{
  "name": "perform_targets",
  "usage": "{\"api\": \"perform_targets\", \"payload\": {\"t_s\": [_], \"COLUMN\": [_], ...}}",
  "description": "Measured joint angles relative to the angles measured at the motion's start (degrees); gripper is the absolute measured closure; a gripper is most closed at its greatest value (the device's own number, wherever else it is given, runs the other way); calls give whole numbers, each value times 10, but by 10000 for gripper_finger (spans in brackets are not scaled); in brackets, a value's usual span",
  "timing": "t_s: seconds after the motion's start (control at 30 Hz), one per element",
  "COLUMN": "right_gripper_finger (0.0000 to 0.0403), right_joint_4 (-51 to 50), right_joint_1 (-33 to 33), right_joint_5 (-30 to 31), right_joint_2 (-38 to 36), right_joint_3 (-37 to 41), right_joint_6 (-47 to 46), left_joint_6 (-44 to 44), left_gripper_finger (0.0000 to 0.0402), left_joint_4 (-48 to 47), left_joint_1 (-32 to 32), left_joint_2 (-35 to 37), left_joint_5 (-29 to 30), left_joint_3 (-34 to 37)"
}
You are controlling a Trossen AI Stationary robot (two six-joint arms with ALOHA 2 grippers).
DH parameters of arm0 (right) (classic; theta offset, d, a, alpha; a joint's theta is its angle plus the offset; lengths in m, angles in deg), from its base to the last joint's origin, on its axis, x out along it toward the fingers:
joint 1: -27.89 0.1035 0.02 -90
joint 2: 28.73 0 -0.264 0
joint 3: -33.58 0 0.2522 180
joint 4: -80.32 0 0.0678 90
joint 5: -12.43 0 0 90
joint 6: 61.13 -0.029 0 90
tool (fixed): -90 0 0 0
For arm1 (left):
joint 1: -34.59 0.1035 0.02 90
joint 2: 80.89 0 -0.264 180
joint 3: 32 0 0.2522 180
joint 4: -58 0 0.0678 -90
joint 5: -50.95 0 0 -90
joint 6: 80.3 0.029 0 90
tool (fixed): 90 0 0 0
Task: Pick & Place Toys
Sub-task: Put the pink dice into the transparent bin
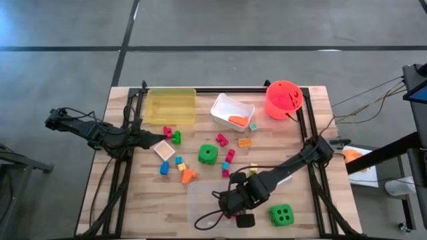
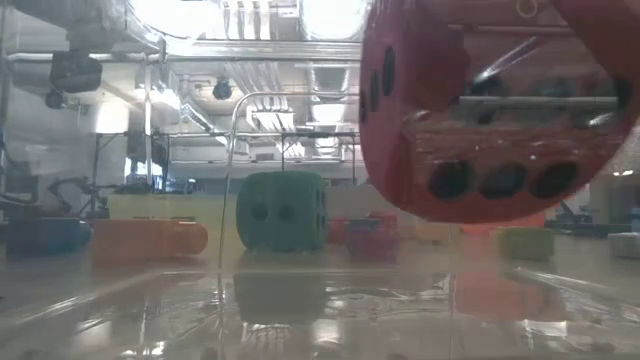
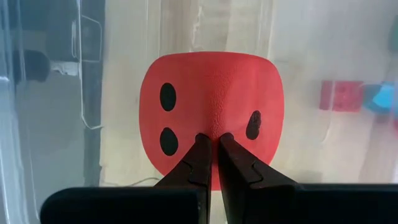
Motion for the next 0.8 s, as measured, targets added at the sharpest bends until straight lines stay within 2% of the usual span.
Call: {"api": "perform_targets", "payload": {"t_s": [0.8], "right_gripper_finger": [394], "right_joint_4": [58], "right_joint_1": [0], "right_joint_5": [-11], "right_joint_2": [0], "right_joint_3": [61], "right_joint_6": [-15], "left_joint_6": [5], "left_gripper_finger": [373], "left_joint_4": [-7], "left_joint_1": [0], "left_joint_2": [0], "left_joint_5": [0], "left_joint_3": [0]}}
